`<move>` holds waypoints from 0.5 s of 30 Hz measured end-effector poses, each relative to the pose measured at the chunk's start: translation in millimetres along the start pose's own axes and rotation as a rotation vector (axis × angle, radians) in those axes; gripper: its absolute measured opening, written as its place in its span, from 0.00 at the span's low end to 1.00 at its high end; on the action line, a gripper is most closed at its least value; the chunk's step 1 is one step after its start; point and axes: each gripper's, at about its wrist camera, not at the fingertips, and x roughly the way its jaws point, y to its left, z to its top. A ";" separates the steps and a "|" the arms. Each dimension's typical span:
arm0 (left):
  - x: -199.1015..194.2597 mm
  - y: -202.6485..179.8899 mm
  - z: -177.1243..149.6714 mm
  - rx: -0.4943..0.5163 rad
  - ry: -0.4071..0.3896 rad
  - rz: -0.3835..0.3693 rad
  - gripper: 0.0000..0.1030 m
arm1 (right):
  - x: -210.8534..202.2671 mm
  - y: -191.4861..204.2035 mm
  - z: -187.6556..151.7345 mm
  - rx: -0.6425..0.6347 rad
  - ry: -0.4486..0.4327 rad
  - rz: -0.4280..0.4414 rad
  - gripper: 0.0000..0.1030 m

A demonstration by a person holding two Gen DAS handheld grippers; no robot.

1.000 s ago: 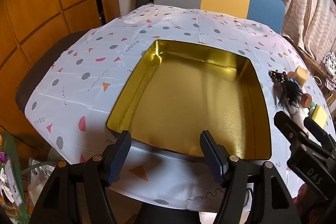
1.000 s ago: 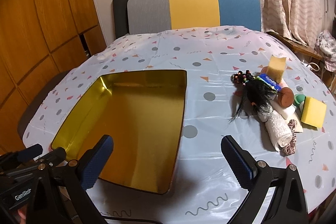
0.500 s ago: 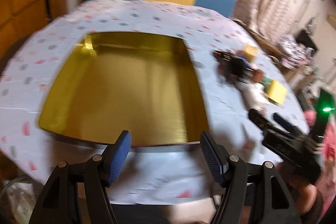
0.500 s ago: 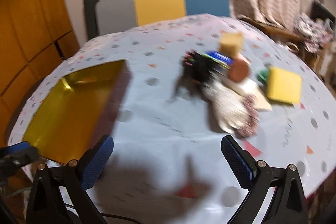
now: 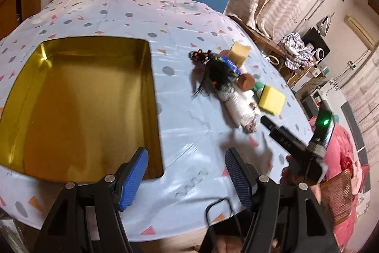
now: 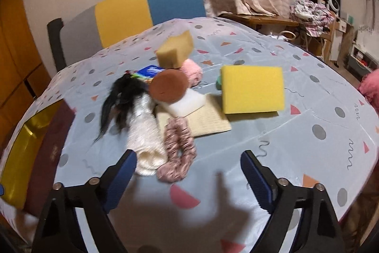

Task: Organize rigid objects
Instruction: 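Grasp the pink satin scrunchie with the right gripper while the left gripper moves toward the items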

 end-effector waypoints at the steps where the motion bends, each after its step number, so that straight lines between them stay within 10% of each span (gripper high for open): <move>1: 2.6 -3.0 7.8 -0.010 -0.010 -0.006 0.67 | 2.3 -3.5 0.2 0.007 0.001 -0.010 0.85; 11: 44.6 -45.7 37.8 0.040 0.038 -0.045 0.67 | 46.3 -1.1 -4.5 -0.033 0.083 0.033 0.67; 15: 69.8 -62.4 40.4 0.091 0.083 -0.032 0.67 | 53.6 0.3 -6.8 -0.056 0.088 0.074 0.39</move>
